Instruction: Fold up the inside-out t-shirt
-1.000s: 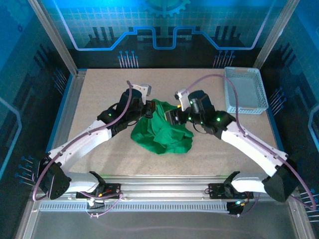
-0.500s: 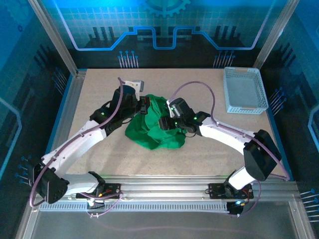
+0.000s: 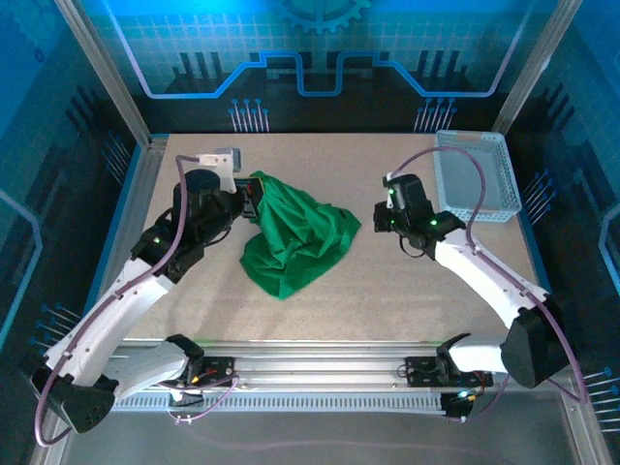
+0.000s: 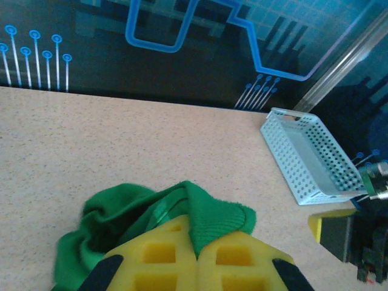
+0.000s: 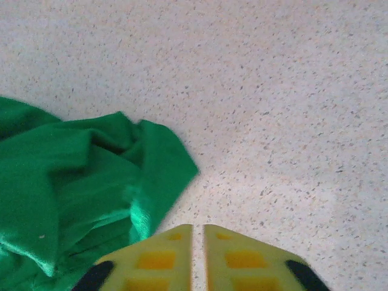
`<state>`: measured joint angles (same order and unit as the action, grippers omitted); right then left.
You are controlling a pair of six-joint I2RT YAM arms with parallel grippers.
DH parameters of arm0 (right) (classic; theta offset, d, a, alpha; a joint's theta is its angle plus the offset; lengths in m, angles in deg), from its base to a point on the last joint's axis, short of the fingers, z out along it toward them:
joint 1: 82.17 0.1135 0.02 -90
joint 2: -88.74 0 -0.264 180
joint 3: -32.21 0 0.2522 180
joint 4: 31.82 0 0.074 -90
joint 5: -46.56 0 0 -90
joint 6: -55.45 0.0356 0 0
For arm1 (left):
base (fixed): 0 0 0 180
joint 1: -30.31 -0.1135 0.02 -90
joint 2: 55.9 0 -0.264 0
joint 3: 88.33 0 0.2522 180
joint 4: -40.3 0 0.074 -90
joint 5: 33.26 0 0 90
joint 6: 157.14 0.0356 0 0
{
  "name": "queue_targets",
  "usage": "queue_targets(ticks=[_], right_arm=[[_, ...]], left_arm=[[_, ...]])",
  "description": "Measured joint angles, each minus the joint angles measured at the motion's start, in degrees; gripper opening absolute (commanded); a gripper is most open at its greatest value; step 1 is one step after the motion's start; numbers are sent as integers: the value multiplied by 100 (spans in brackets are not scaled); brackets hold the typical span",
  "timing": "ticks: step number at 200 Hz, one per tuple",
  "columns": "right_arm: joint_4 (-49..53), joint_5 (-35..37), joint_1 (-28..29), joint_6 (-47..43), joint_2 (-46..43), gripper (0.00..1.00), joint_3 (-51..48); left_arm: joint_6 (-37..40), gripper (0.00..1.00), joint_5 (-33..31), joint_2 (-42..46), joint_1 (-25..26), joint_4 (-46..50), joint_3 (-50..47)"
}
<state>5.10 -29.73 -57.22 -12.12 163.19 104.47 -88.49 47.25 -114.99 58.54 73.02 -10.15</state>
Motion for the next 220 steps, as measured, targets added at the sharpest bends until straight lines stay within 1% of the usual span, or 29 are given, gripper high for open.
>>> queue_targets(ticks=[19,33,42,49,57,67,77,88,98,108,117,130,141,159,167,191,203,220], right_arm=[[7,-153,-17,-127,0,34,68],[-85,-407,144,-184,0,42,52],[-223,-621,376,-199,-4,47,20],[-352,-765,605,-243,-4,53,-13],[-527,-931,920,-323,13,57,-42],[-728,-1086,1257,-358,81,59,-44],[-966,-1237,1572,-422,260,59,-33],[-1185,-1381,1733,-468,525,58,-22],[-1331,-1484,1764,-494,774,58,2],[-1467,-1550,1764,-518,1049,56,24],[-1497,-1596,1749,-553,1287,52,79],[-1506,-1637,1746,-623,1585,43,227],[-1513,-1674,1746,-688,1792,31,380],[-1506,-1626,1746,-715,1906,8,529],[-1502,-1567,1746,-750,1899,0,560],[-1320,-1237,1735,-942,1624,0,560],[-1099,-1038,1716,-1075,1185,0,520],[-708,-887,1624,-1270,297,0,509]], left_arm=[[-85,0,109,-11,0,-35,-175],[-125,0,146,-118,-7,13,-260],[-129,0,164,-179,-13,31,-313],[-129,0,164,-205,-22,31,-354],[-129,0,166,-210,-33,50,-387],[-129,0,164,-210,-39,63,-389],[-127,0,166,-208,-52,52,-389],[-127,0,168,-205,-61,50,-389],[-127,0,175,-203,-70,50,-389],[-127,0,179,-203,-72,50,-389],[-127,0,184,-201,-74,52,-389],[-127,0,184,-188,-79,52,-389],[-127,0,184,-160,-90,57,-389],[-127,0,184,-101,-120,61,-389],[-127,0,184,-70,-131,72,-389],[-125,0,181,42,-157,122,-387],[-131,0,260,125,-205,146,-387],[-243,0,621,337,-417,111,-389]])
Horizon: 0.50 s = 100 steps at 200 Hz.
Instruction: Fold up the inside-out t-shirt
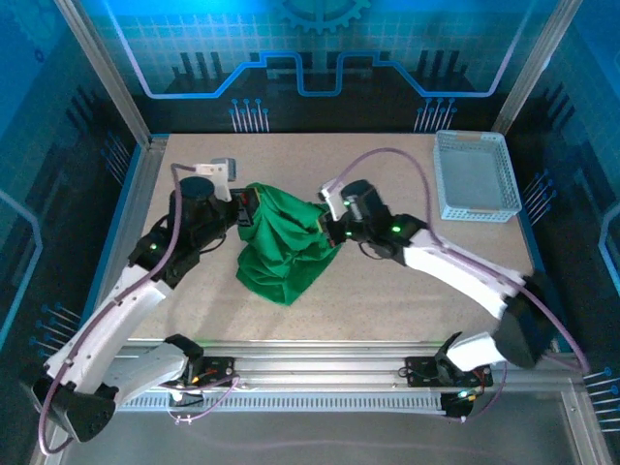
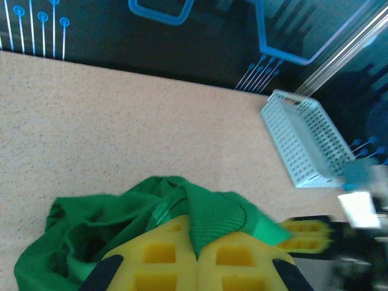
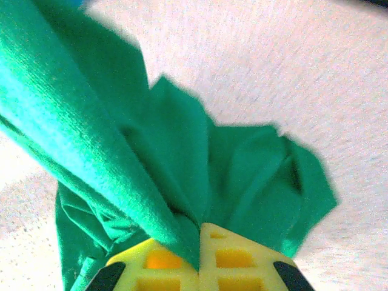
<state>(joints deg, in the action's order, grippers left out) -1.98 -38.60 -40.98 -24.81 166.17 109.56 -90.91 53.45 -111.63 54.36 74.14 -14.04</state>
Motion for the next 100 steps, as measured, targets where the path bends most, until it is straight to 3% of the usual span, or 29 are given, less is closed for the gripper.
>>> queue_targets(ticks=[30,53,75,100], right_arm=[[730,-205,-450,-315,-1836,0,286],[949,-691,-612,-442,-2411,0,680],[942,-907,-739,-409,-2223,0,651],[883,-960,-1040,-160,-1043,0,566]], left_arm=[[-186,0,640,566,-142,-439,-83],[-240,0,984,741,-122,-780,-221],[-326,0,997,330,-120,-837,-216],[-339,0,715,-658,-133,-568,-208]])
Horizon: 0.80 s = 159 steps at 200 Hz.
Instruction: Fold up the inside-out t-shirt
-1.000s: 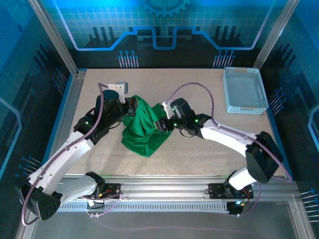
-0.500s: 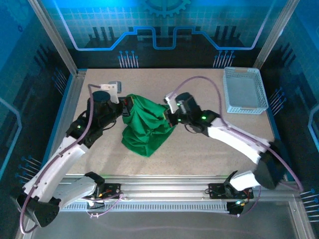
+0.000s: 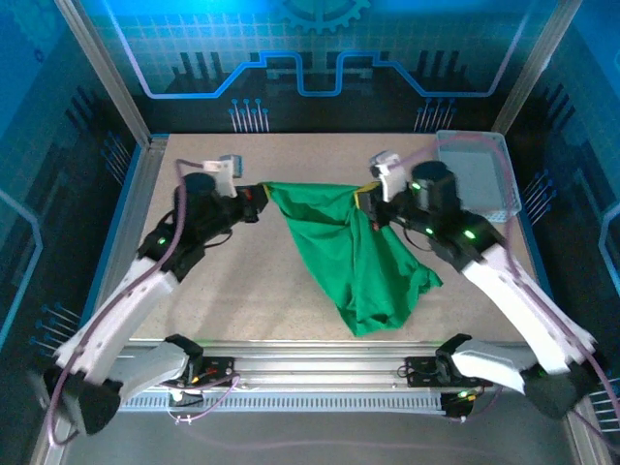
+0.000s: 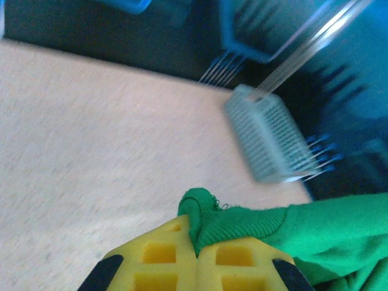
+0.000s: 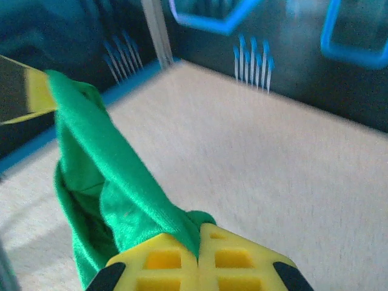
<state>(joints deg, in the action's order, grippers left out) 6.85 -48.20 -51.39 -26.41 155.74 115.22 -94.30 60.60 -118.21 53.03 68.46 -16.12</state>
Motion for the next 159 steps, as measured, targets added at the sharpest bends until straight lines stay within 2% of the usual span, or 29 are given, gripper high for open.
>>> queue_targets(ticks=[17,40,66,80,96,114,141,159], right_arm=[[-2,63,-90,133,1034,0,-31],[59,116,-96,249,1906,0,-31],[9,-35,-59,348,2024,0,-31],[-92,-146,28,374,1878,0,-37],[-212,-271,197,391,1609,0,-85],[-280,-404,378,431,1344,0,-98],[-382,-544,531,474,1113,0,-127],[-435,-605,623,494,1056,0,-186]], left_arm=[[0,0,-269,-669,-13,363,-4],[-22,0,-518,-1200,-24,767,-7],[-144,30,-826,-1687,-39,1228,160],[-317,40,-999,-1862,-39,1414,216],[-492,46,-1154,-1829,20,1576,184],[-719,53,-1585,-1423,463,1482,-101],[-850,58,-1993,-463,1751,1180,-455],[-949,58,-2028,-452,1895,955,-417]])
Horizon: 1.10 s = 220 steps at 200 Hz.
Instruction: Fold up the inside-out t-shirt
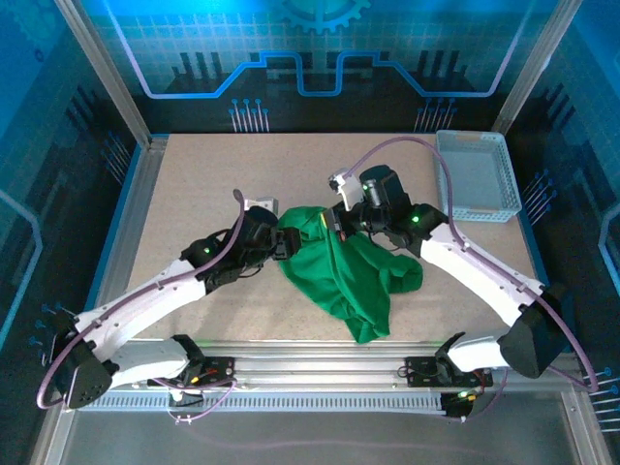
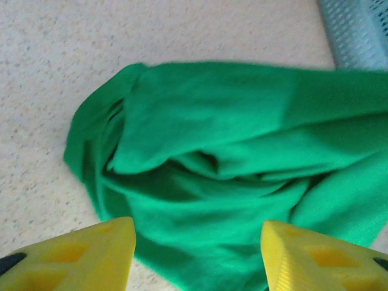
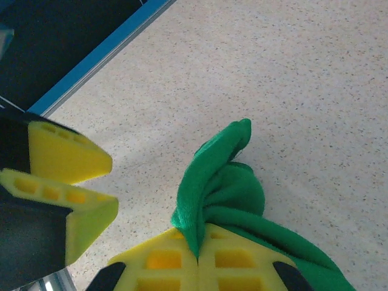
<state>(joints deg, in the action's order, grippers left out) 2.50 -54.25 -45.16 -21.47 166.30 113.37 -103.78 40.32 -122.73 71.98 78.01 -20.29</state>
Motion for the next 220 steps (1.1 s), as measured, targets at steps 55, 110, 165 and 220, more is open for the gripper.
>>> queue_targets(ticks=[55,110,165,220], right_arm=[[-55,-76,212,2,-151,0,-26],[-192,-146,282,24,-372,0,-221],[-356,-153,284,111,-374,0,-420],[-452,-201,284,111,-400,0,-505]], left_arm=[[-260,66,208,-1241,-96,-529,2],[-227,43,608,-1421,-348,-1266,-11],[-136,31,793,-1853,-372,-1526,-4],[-33,24,546,-1961,-448,-1523,-4]])
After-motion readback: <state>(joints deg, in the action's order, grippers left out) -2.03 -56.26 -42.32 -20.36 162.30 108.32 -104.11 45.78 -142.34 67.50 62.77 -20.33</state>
